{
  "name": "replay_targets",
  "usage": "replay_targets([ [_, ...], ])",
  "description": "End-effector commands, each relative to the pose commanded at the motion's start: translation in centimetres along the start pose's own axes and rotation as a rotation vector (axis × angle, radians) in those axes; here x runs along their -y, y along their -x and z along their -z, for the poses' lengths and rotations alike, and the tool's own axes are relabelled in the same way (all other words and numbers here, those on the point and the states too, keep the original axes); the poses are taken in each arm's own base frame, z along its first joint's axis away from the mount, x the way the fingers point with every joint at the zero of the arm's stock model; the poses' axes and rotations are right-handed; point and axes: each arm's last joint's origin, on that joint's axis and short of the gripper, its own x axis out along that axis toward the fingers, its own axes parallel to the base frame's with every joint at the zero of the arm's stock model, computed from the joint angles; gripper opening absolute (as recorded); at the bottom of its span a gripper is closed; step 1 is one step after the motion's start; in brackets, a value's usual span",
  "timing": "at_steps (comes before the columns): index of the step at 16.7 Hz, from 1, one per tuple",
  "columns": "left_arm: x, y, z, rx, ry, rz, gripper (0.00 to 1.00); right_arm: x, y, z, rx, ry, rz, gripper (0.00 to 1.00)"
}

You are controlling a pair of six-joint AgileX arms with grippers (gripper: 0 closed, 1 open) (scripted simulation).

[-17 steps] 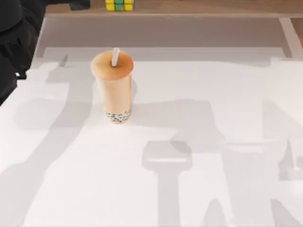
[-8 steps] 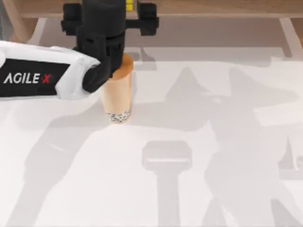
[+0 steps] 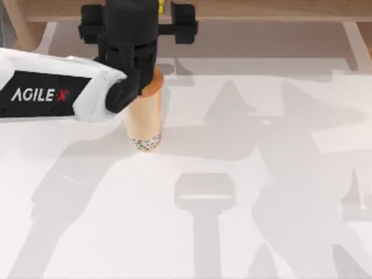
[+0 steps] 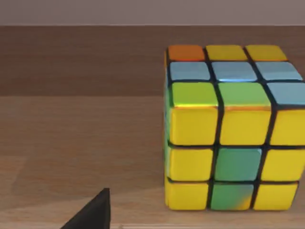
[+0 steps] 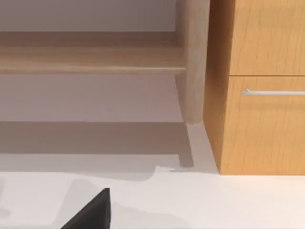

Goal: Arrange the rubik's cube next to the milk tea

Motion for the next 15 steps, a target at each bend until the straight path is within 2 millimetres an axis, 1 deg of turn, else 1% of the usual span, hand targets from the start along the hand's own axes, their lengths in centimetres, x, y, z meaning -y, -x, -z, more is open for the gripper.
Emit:
replay_targets([
  [2, 0.4, -0.5, -0.3, 0.004, 0.001, 0.001, 1.0, 0.0, 0.0, 0.0, 0.0, 0.0, 0.0, 1.0],
  [5, 0.9, -1.7, -0.6, 0.009, 0.005, 0.002, 1.0, 0.0, 0.0, 0.0, 0.0, 0.0, 0.0, 1.0],
  [8, 0.6, -3.9, -0.7, 0.006, 0.003, 0.002, 1.0, 0.0, 0.0, 0.0, 0.0, 0.0, 0.0, 1.0],
  [11, 0.1, -5.7, 0.0, 0.002, 0.0, 0.002, 1.0, 0.0, 0.0, 0.0, 0.0, 0.0, 0.0, 1.0],
  [15, 0.1, -5.9, 0.1, 0.001, 0.0, 0.002, 1.0, 0.0, 0.0, 0.0, 0.0, 0.0, 0.0, 1.0],
])
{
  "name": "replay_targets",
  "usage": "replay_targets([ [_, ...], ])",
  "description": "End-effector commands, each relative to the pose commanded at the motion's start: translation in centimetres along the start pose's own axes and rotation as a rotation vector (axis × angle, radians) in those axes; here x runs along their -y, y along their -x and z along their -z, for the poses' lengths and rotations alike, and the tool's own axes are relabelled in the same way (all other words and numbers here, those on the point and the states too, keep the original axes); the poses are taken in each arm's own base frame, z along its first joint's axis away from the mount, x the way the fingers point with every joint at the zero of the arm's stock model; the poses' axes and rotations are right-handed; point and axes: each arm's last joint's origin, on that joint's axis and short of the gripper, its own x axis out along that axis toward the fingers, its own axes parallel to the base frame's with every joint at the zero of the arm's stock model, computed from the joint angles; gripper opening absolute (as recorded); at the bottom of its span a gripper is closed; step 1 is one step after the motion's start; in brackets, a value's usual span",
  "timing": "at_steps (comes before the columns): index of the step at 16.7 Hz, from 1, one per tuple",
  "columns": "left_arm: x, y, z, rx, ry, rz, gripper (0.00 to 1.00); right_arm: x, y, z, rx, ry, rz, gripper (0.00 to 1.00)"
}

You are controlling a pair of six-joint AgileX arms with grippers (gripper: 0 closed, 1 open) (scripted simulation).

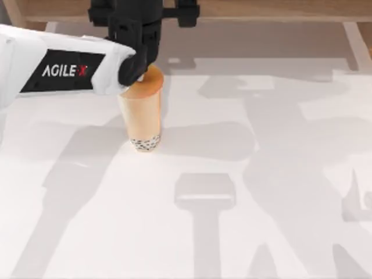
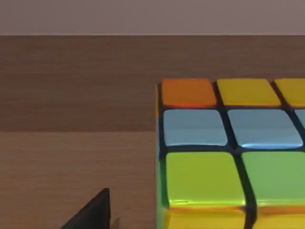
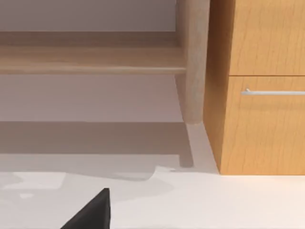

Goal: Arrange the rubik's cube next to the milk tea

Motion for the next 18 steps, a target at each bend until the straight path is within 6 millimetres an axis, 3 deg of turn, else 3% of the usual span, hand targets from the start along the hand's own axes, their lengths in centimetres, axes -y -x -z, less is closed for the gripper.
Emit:
replay_targets([
  [13, 0.0, 0.0, 0.0, 0.0, 0.0, 0.0, 0.02, 0.0, 0.0, 0.0, 0.0, 0.0, 0.0, 1.0],
  [18, 0.0, 0.0, 0.0, 0.0, 0.0, 0.0, 0.0, 0.0, 0.0, 0.0, 0.0, 0.0, 0.0, 1.0],
])
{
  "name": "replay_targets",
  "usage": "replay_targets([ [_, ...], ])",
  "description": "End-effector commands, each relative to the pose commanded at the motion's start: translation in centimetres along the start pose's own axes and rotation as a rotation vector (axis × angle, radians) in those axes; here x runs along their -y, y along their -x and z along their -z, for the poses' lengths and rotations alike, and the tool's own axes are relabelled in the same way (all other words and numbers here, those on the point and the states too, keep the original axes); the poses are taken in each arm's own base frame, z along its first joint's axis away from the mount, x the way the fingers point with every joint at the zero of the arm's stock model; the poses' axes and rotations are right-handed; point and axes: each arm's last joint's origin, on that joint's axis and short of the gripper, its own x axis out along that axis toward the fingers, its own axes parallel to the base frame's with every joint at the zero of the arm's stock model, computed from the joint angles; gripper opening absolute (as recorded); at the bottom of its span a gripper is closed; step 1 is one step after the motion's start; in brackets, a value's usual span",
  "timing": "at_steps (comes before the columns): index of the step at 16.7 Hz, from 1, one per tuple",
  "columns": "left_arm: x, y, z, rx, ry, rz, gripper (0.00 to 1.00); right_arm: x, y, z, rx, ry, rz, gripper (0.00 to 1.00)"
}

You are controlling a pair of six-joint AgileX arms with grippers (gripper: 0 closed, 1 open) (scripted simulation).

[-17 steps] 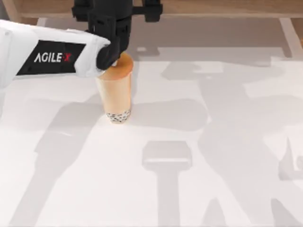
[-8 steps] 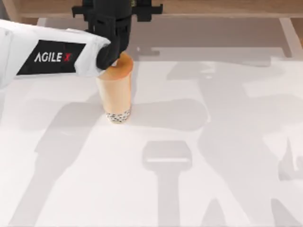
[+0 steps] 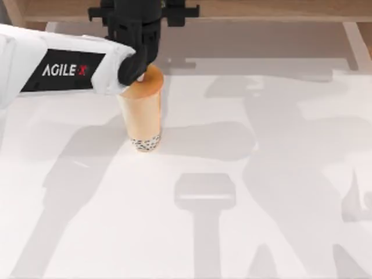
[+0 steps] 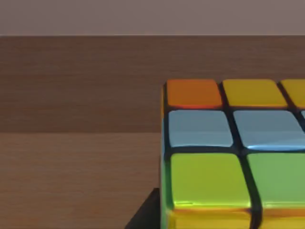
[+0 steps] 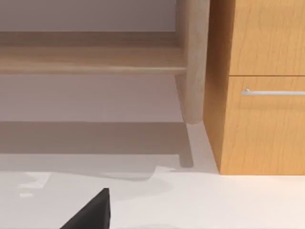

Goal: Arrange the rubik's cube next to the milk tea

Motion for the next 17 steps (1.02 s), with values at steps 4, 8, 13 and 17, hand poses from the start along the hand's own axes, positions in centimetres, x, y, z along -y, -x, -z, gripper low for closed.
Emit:
replay_targets([
  [4, 0.1, 0.1, -0.1, 0.001, -0.002, 0.002, 0.0, 0.0, 0.0, 0.0, 0.0, 0.0, 0.0, 1.0],
  [8, -0.5, 0.0, -1.2, 0.057, 0.028, 0.009, 0.0, 0.0, 0.0, 0.0, 0.0, 0.0, 0.0, 1.0],
  [13, -2.8, -0.5, -3.4, 0.138, 0.107, -0.025, 0.0, 0.0, 0.0, 0.0, 0.0, 0.0, 0.0, 1.0],
  [17, -0.9, -0.1, -1.3, 0.029, 0.035, -0.017, 0.0, 0.0, 0.0, 0.0, 0.0, 0.0, 0.0, 1.0],
])
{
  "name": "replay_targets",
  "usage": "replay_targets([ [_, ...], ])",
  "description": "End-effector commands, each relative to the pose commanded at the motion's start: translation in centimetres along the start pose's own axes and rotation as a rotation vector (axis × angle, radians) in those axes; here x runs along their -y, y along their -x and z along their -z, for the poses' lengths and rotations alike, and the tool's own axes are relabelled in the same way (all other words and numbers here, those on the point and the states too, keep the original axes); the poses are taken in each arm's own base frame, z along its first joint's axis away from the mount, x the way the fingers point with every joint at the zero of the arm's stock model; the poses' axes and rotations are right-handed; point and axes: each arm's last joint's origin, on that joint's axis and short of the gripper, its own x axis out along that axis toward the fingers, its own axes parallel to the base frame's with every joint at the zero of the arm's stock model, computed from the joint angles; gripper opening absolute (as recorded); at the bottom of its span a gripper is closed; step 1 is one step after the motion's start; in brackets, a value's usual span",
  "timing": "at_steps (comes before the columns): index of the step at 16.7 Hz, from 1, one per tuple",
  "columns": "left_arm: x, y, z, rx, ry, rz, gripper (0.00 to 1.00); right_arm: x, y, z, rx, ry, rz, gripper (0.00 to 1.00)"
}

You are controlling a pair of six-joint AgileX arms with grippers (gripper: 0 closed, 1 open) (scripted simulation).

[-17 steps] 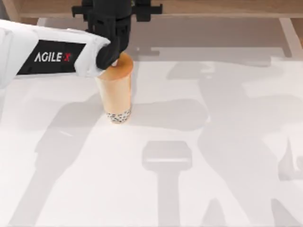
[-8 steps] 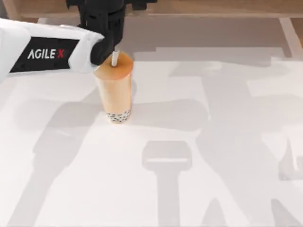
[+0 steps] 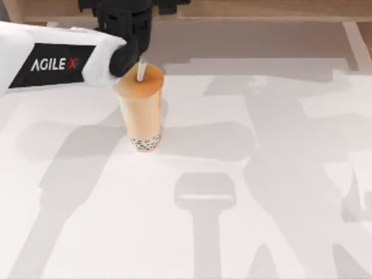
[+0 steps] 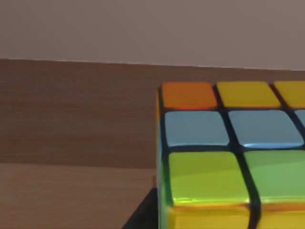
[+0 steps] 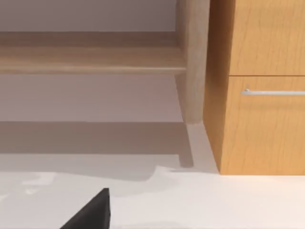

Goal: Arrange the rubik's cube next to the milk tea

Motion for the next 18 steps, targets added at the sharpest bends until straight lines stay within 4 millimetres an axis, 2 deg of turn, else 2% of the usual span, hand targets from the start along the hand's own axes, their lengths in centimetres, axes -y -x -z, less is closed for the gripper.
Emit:
replay_targets([
  [3, 1.0, 0.4, 0.3, -0.028, -0.037, 0.019, 0.0, 0.0, 0.0, 0.0, 0.0, 0.0, 0.0, 1.0],
  [8, 0.8, 0.3, 0.0, -0.024, -0.036, 0.019, 0.0, 0.0, 0.0, 0.0, 0.0, 0.0, 0.0, 1.0],
  [13, 1.0, 0.6, -2.7, -0.048, -0.063, 0.108, 0.0, 0.0, 0.0, 0.0, 0.0, 0.0, 0.0, 1.0],
  [18, 0.9, 1.8, -6.1, -0.182, -0.127, 0.25, 0.0, 0.0, 0.0, 0.0, 0.0, 0.0, 0.0, 1.0],
])
